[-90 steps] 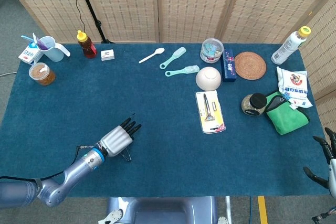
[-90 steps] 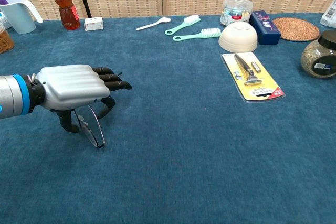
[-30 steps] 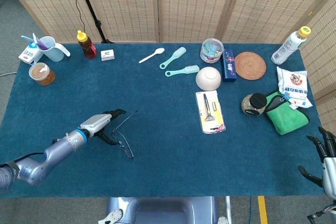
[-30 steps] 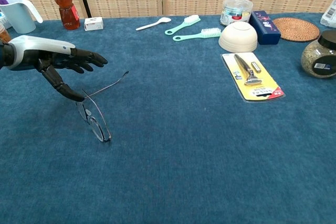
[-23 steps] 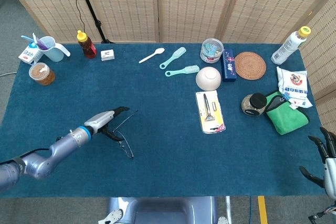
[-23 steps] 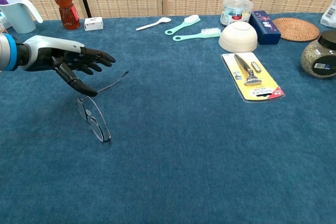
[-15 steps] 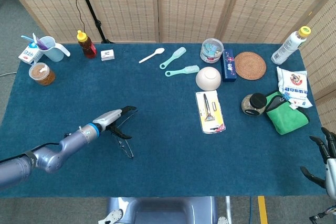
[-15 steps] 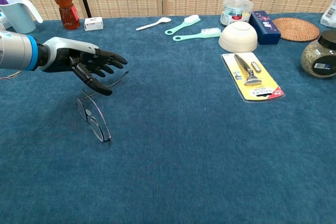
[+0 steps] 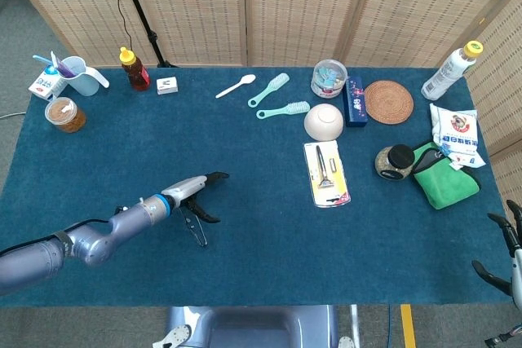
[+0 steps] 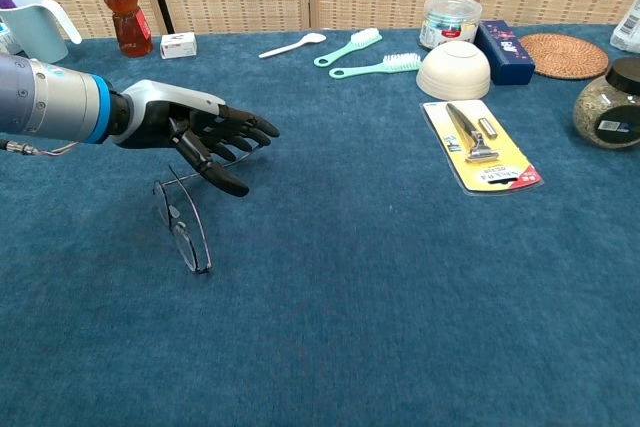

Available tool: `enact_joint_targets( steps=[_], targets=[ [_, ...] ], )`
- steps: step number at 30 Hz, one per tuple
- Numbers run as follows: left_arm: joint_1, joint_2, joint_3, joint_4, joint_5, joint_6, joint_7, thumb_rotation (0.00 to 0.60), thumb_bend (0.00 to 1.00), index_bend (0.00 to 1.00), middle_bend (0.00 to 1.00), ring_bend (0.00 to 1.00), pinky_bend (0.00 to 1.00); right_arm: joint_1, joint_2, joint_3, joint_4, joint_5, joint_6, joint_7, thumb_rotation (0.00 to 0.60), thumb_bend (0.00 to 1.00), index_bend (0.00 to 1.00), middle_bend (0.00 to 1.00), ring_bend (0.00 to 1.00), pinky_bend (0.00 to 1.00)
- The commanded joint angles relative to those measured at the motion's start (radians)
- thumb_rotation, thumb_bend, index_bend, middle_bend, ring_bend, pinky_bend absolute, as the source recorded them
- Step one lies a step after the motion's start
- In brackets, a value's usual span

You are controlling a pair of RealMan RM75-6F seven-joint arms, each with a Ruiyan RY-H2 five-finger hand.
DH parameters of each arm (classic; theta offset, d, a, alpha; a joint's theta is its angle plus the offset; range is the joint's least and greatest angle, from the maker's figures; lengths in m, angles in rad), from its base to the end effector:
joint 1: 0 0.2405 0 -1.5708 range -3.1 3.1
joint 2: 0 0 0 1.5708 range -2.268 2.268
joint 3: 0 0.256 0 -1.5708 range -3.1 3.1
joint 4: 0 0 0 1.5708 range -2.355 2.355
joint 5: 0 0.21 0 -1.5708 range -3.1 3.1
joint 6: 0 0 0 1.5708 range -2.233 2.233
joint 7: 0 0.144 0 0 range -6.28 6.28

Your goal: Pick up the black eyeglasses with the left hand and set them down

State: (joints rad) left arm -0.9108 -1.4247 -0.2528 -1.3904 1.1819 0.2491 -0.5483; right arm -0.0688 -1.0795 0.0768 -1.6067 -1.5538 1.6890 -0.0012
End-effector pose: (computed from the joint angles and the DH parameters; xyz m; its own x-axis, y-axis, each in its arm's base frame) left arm -0.1375 0.3684 -0.0301 -0.0441 0.8105 0.5840 0.9915 -0.0362 0.1250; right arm -0.3174 -0.1359 0.1992 0.4463 0.1634 0.8799 -0.8949 0.0761 0.4398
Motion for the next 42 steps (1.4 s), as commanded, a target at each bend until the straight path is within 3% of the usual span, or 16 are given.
enact_joint_targets(
  steps=[1, 17, 29, 32, 36, 42],
  targets=[
    [-0.003, -0.003, -0.003, -0.005, -0.001, 0.001, 0.003, 0.519, 0.15, 0.0, 0.0, 0.0, 0.0, -0.001, 0.001, 0.0, 0.0, 0.001, 0.002, 0.001, 0.6, 0.04, 0.22, 0.08, 0.1, 0.23],
    [-0.011, -0.01, -0.028, -0.07, 0.018, -0.041, -0.008, 0.517, 0.15, 0.0, 0.0, 0.0, 0.0, -0.013, 0.004, 0.0, 0.002, 0.003, 0.013, 0.005, 0.6, 0.04, 0.22, 0.08, 0.1, 0.23],
    [0.025, 0.071, -0.036, -0.212, 0.106, -0.094, 0.003, 0.515, 0.15, 0.0, 0.0, 0.0, 0.0, -0.013, 0.003, 0.003, 0.003, -0.002, 0.015, 0.009, 0.6, 0.04, 0.22, 0.08, 0.1, 0.23],
    [0.027, 0.1, -0.026, -0.229, 0.167, -0.085, 0.052, 0.514, 0.15, 0.0, 0.0, 0.0, 0.0, -0.01, 0.0, 0.003, 0.005, -0.004, 0.012, 0.01, 0.6, 0.04, 0.22, 0.08, 0.1, 0.23],
    [0.035, 0.121, 0.014, -0.206, 0.275, 0.033, 0.191, 0.514, 0.15, 0.02, 0.0, 0.0, 0.0, -0.006, -0.004, 0.004, 0.006, -0.007, 0.008, 0.011, 0.6, 0.04, 0.22, 0.08, 0.1, 0.23],
    [0.049, 0.122, 0.069, -0.157, 0.321, 0.171, 0.437, 0.507, 0.15, 0.1, 0.0, 0.0, 0.0, -0.002, -0.008, 0.004, 0.006, -0.012, 0.005, 0.011, 0.6, 0.04, 0.22, 0.08, 0.1, 0.23]
  ],
)
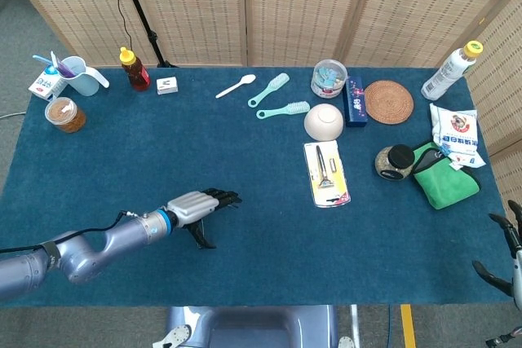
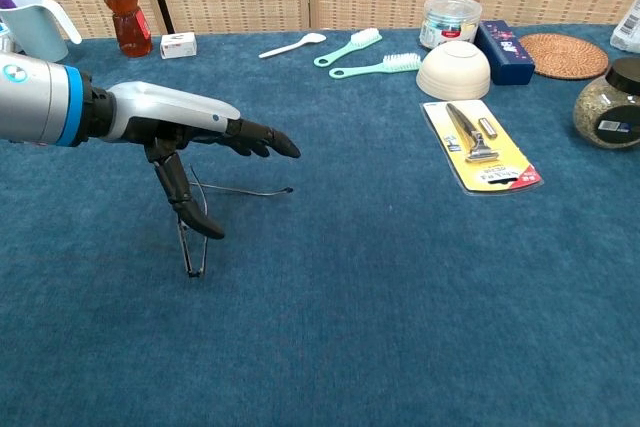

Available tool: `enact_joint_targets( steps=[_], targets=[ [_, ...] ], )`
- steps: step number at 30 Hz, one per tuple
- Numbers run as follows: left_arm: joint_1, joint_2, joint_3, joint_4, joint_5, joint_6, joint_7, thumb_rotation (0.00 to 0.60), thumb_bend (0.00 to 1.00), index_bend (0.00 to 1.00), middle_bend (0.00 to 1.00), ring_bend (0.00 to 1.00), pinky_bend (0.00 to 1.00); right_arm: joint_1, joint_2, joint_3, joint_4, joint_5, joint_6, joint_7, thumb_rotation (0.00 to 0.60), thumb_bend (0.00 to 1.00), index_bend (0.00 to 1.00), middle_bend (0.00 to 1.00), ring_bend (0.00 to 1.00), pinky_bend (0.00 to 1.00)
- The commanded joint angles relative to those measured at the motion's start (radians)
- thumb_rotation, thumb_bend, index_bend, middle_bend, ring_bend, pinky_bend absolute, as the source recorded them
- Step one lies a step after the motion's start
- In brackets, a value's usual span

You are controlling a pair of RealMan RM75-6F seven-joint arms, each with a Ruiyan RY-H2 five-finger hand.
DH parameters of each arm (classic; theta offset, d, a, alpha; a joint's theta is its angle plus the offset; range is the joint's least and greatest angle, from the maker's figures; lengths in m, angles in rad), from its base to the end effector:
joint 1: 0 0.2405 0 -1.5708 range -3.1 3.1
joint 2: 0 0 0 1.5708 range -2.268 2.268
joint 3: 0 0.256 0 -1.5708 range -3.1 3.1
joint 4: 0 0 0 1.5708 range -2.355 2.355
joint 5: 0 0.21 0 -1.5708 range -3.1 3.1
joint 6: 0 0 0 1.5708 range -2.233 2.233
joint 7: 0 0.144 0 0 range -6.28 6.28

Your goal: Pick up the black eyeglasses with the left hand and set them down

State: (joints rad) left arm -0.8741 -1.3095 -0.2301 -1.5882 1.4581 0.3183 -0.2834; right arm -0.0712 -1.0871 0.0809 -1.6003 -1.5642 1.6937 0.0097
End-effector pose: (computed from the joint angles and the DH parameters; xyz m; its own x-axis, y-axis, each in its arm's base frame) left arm -0.1183 0.3326 -0.0100 0.4432 0.6929 0.5687 0.8622 -0.5031 -0.0590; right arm -0.3167 -0.1358 0.1979 0.4346 0.1719 0.8840 -0.9005 0.0665 0.4298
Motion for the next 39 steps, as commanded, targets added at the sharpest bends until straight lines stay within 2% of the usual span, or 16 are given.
enact_joint_targets(
  steps=[1, 4, 8, 12, 18, 24, 30, 39],
  targets=[
    [0.016, 0.002, 0.054, 0.054, 0.042, 0.123, 0.226, 0.502, 0.15, 0.11, 0.0, 0.0, 0.0, 0.001, -0.001, 0.0, 0.001, -0.002, 0.0, 0.001, 0.6, 0.04, 0.22, 0.08, 0.1, 0.23],
    [0.027, -0.014, 0.07, 0.076, 0.003, 0.163, 0.351, 0.49, 0.15, 0.11, 0.0, 0.0, 0.0, 0.001, -0.002, 0.0, 0.002, -0.003, 0.002, 0.002, 0.6, 0.04, 0.22, 0.08, 0.1, 0.23],
    [0.03, -0.025, 0.082, 0.082, -0.053, 0.171, 0.424, 0.487, 0.15, 0.11, 0.0, 0.0, 0.0, -0.001, -0.001, 0.0, 0.001, -0.002, 0.003, 0.002, 0.6, 0.04, 0.22, 0.08, 0.1, 0.23],
    [0.016, -0.052, 0.107, 0.108, -0.14, 0.196, 0.564, 0.487, 0.15, 0.13, 0.0, 0.0, 0.0, -0.008, 0.002, -0.001, -0.002, 0.0, 0.013, 0.0, 0.6, 0.04, 0.22, 0.08, 0.1, 0.23],
    [-0.001, -0.069, 0.144, 0.095, -0.251, 0.23, 0.7, 0.485, 0.15, 0.16, 0.0, 0.0, 0.0, -0.012, 0.004, -0.001, -0.004, 0.002, 0.015, 0.0, 0.6, 0.04, 0.22, 0.08, 0.1, 0.23],
    [-0.027, -0.081, 0.17, 0.081, -0.334, 0.24, 0.751, 0.488, 0.15, 0.16, 0.0, 0.0, 0.0, -0.015, 0.004, -0.001, -0.002, 0.004, 0.019, 0.002, 0.6, 0.04, 0.22, 0.08, 0.1, 0.23],
    [-0.046, -0.093, 0.191, 0.072, -0.364, 0.266, 0.781, 0.486, 0.15, 0.16, 0.0, 0.0, 0.0, -0.019, 0.004, -0.001, 0.003, 0.007, 0.021, 0.009, 0.6, 0.04, 0.22, 0.08, 0.1, 0.23],
    [-0.065, -0.128, 0.225, 0.083, -0.409, 0.311, 0.828, 0.489, 0.17, 0.26, 0.0, 0.0, 0.0, -0.027, 0.006, 0.0, 0.008, 0.012, 0.028, 0.019, 0.6, 0.04, 0.22, 0.08, 0.1, 0.23]
  ],
)
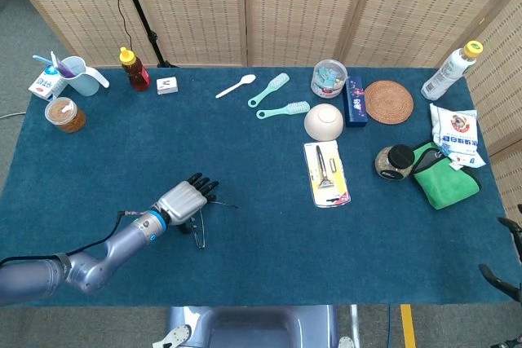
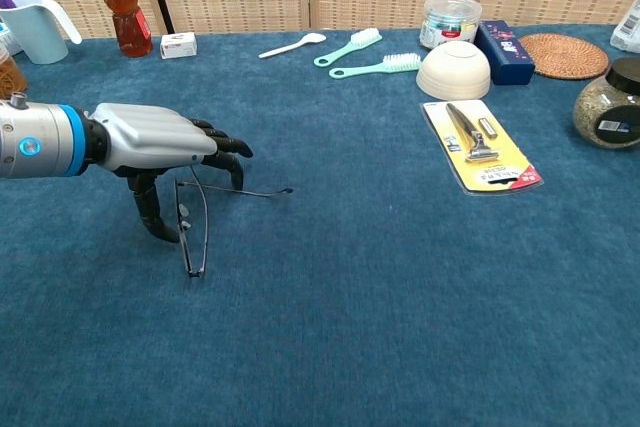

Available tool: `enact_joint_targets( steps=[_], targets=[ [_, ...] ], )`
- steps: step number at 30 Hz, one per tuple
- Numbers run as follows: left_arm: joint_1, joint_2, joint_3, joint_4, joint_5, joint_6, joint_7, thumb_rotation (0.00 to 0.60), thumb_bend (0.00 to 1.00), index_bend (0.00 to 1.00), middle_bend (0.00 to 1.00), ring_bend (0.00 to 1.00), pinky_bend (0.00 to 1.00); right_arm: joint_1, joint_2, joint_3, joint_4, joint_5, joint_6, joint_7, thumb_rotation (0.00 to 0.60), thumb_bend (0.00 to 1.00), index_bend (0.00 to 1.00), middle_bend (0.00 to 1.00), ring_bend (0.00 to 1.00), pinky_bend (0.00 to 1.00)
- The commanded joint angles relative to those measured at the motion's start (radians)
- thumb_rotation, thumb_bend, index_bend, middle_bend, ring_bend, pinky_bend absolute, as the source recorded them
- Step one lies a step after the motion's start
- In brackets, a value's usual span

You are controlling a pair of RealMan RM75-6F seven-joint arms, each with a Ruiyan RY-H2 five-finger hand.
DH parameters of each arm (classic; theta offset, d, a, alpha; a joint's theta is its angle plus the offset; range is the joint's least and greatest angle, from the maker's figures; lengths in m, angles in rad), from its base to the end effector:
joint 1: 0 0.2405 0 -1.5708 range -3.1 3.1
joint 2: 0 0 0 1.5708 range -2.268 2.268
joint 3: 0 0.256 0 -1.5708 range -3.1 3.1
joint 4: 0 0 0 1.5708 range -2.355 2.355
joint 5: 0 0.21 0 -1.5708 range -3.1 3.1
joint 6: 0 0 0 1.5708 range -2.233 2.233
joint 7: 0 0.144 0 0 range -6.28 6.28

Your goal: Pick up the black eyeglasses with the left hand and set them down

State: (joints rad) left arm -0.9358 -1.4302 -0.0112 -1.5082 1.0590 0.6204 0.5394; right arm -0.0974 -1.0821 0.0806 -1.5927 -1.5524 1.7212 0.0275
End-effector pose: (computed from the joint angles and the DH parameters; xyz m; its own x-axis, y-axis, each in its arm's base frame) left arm -0.1516 0.3349 -0.0350 0.8101 0.3413 0.4767 0.5660 -0.6673 -0.4841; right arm -0.3213 -0.1264 0.2043 0.4358 0.1878 0.8802 -0.9000 0.0983 0.4247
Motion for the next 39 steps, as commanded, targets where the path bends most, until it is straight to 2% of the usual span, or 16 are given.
enact_joint_targets(
  steps=[1, 21, 31, 39],
  targets=[
    [-0.005, -0.01, 0.01, 0.002, -0.015, 0.013, 0.007, 0.49, 0.18, 0.27, 0.0, 0.0, 0.0, -0.001, 0.001, 0.0, 0.001, 0.0, 0.002, 0.003, 0.6, 0.04, 0.22, 0.08, 0.1, 0.23],
    [-0.012, -0.003, 0.047, -0.023, -0.03, 0.062, 0.004, 0.489, 0.2, 0.48, 0.0, 0.0, 0.0, 0.003, -0.001, 0.004, -0.001, -0.004, -0.003, 0.005, 0.6, 0.04, 0.22, 0.08, 0.1, 0.23],
    [0.001, 0.018, 0.068, -0.049, -0.01, 0.085, -0.009, 0.489, 0.2, 0.51, 0.0, 0.0, 0.0, 0.006, -0.007, 0.007, 0.005, -0.006, -0.002, 0.008, 0.6, 0.04, 0.22, 0.09, 0.11, 0.24],
    [0.018, -0.004, 0.074, -0.036, -0.009, 0.119, -0.004, 0.493, 0.2, 0.53, 0.0, 0.0, 0.0, 0.004, -0.007, 0.008, 0.007, -0.006, 0.002, 0.01, 0.6, 0.04, 0.23, 0.09, 0.11, 0.24]
  ],
)
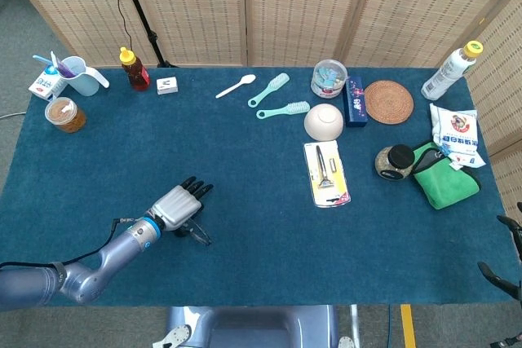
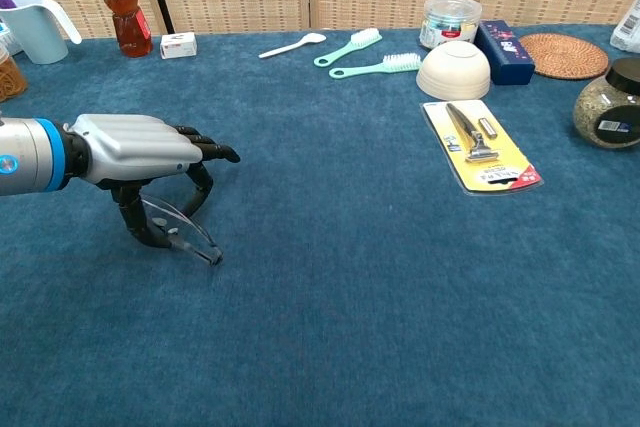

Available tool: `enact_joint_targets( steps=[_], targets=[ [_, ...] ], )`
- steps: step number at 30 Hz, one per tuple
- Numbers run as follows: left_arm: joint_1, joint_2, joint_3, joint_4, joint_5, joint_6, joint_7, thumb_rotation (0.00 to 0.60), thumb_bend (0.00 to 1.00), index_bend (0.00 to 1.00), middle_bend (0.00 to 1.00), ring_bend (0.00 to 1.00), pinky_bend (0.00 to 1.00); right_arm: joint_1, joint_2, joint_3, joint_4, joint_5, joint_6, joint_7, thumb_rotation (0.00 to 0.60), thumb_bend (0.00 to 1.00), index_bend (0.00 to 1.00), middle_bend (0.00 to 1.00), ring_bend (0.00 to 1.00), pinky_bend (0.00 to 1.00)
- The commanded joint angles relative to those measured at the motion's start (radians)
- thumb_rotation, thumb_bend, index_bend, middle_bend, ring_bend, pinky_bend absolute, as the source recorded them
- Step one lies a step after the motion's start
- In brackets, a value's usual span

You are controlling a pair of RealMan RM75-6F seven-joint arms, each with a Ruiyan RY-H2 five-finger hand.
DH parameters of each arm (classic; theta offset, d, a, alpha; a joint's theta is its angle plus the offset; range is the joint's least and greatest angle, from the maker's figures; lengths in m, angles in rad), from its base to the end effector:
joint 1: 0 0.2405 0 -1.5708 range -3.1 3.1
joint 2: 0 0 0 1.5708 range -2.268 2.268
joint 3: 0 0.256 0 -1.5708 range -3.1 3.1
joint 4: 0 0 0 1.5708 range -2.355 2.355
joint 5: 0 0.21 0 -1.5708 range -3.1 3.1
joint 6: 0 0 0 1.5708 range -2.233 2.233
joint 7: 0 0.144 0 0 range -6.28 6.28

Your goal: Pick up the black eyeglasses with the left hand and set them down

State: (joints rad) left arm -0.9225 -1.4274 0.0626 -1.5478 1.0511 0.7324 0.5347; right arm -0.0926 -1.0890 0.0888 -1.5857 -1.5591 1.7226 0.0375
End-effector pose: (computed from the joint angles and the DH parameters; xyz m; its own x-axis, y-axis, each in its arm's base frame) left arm -0.1628 0.3204 -0.0323 0.7989 0.3408 0.4956 0.5825 -0.6438 -0.4963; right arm -0.3202 -0.1294 0.2036 0.4250 0.2001 0.8828 -0.9052 0.0854 0.4164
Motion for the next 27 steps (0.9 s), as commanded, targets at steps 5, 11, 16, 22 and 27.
enact_joint_targets(
  steps=[5, 11, 16, 22, 27],
  targets=[
    [0.008, -0.015, 0.004, 0.009, -0.003, 0.011, 0.008, 0.499, 0.2, 0.55, 0.0, 0.0, 0.0, -0.002, 0.0, 0.0, 0.001, 0.004, 0.0, 0.002, 0.6, 0.04, 0.23, 0.09, 0.11, 0.24],
    [0.009, -0.018, 0.0, 0.009, -0.009, 0.02, 0.014, 0.498, 0.2, 0.55, 0.0, 0.0, 0.0, -0.003, 0.0, 0.001, 0.004, 0.004, 0.003, 0.006, 0.6, 0.04, 0.23, 0.09, 0.11, 0.24],
    [0.011, -0.011, -0.017, 0.004, -0.01, 0.037, 0.005, 0.499, 0.2, 0.51, 0.0, 0.0, 0.0, -0.004, 0.0, 0.002, 0.005, 0.007, 0.003, 0.007, 0.6, 0.04, 0.23, 0.09, 0.11, 0.24],
    [0.023, 0.039, -0.018, -0.043, 0.026, 0.055, -0.02, 0.497, 0.2, 0.18, 0.0, 0.0, 0.0, -0.001, 0.001, 0.005, 0.006, 0.007, 0.002, 0.008, 0.6, 0.04, 0.23, 0.09, 0.11, 0.24],
    [0.057, 0.107, -0.016, -0.112, 0.063, 0.093, -0.071, 0.497, 0.2, 0.02, 0.0, 0.0, 0.0, 0.006, 0.008, 0.006, 0.0, 0.009, -0.013, -0.003, 0.6, 0.04, 0.22, 0.09, 0.11, 0.24]
  ],
)
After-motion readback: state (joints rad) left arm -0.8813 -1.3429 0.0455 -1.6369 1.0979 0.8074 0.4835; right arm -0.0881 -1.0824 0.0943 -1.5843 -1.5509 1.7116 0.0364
